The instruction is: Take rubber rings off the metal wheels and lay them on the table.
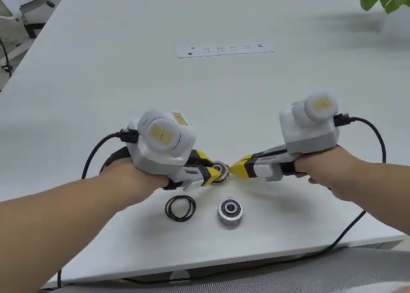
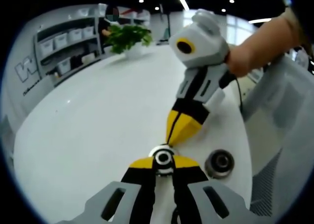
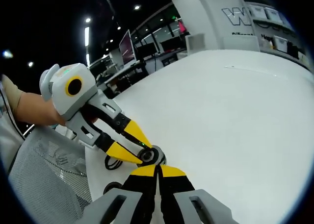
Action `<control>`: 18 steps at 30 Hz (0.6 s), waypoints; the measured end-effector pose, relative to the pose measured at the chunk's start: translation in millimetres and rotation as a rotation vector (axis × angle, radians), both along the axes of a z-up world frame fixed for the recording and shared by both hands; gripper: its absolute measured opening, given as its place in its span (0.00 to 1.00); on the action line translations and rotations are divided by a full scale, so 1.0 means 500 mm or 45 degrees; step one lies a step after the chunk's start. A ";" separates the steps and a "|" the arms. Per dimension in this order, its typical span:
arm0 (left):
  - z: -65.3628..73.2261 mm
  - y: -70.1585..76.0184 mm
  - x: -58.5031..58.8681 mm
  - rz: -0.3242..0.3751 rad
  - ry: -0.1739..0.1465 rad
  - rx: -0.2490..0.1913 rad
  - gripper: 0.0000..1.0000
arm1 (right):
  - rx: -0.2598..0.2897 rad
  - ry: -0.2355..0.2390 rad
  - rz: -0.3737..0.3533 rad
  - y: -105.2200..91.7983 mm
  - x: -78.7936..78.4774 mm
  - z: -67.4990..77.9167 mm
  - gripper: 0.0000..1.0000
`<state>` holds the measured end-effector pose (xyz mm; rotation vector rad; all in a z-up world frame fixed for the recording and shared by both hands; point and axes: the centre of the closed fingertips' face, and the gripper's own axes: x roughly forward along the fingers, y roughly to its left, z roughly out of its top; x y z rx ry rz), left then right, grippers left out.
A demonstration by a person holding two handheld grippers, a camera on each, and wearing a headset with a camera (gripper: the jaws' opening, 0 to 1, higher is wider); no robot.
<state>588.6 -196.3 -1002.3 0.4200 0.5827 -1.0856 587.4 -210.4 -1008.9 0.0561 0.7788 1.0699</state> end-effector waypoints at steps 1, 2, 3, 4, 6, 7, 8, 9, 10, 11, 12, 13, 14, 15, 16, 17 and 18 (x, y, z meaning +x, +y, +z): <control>0.000 0.000 0.000 -0.001 -0.001 0.001 0.12 | -0.002 -0.013 0.005 0.002 -0.001 0.000 0.00; 0.000 0.000 0.000 -0.001 -0.001 0.002 0.12 | -0.002 -0.015 0.004 0.004 -0.004 0.002 0.00; 0.000 0.000 0.000 0.000 -0.001 0.003 0.12 | 0.003 -0.008 -0.005 0.005 -0.004 0.002 0.00; 0.000 0.000 0.001 0.000 -0.002 0.005 0.12 | 0.009 0.003 -0.016 0.007 -0.005 0.004 0.00; 0.000 0.000 0.001 0.003 -0.003 0.008 0.12 | 0.020 0.015 -0.030 0.008 -0.006 0.006 0.00; 0.000 0.000 0.001 0.005 -0.004 0.008 0.12 | 0.028 0.021 -0.040 0.009 -0.006 0.007 0.00; 0.000 0.000 0.002 0.006 -0.007 0.010 0.12 | 0.035 0.029 -0.048 0.009 -0.006 0.008 0.00; -0.001 0.000 0.002 0.008 -0.008 0.011 0.12 | 0.045 0.037 -0.057 0.010 -0.007 0.009 0.00; -0.001 0.000 0.002 0.010 -0.009 0.012 0.12 | 0.054 0.046 -0.066 0.011 -0.008 0.011 0.00; -0.001 0.000 0.002 0.011 -0.010 0.012 0.12 | 0.061 0.053 -0.072 0.012 -0.008 0.012 0.00; -0.001 0.000 0.002 0.012 -0.010 0.013 0.12 | 0.062 0.055 -0.076 0.011 -0.008 0.012 0.00; -0.001 0.000 0.002 0.014 -0.009 0.013 0.12 | 0.064 0.055 -0.076 0.012 -0.009 0.013 0.00; -0.001 0.000 0.002 0.014 -0.009 0.013 0.12 | 0.066 0.054 -0.076 0.012 -0.009 0.013 0.00; -0.001 0.000 0.002 0.014 -0.009 0.011 0.12 | 0.070 0.056 -0.079 0.013 -0.009 0.014 0.00; -0.001 0.000 0.002 0.015 -0.008 0.011 0.12 | 0.071 0.056 -0.079 0.013 -0.009 0.015 0.00; -0.001 0.000 0.002 0.015 -0.009 0.011 0.12 | 0.074 0.054 -0.078 0.013 -0.010 0.016 0.00; -0.001 0.000 0.002 0.015 -0.010 0.012 0.12 | 0.078 0.055 -0.080 0.013 -0.010 0.017 0.00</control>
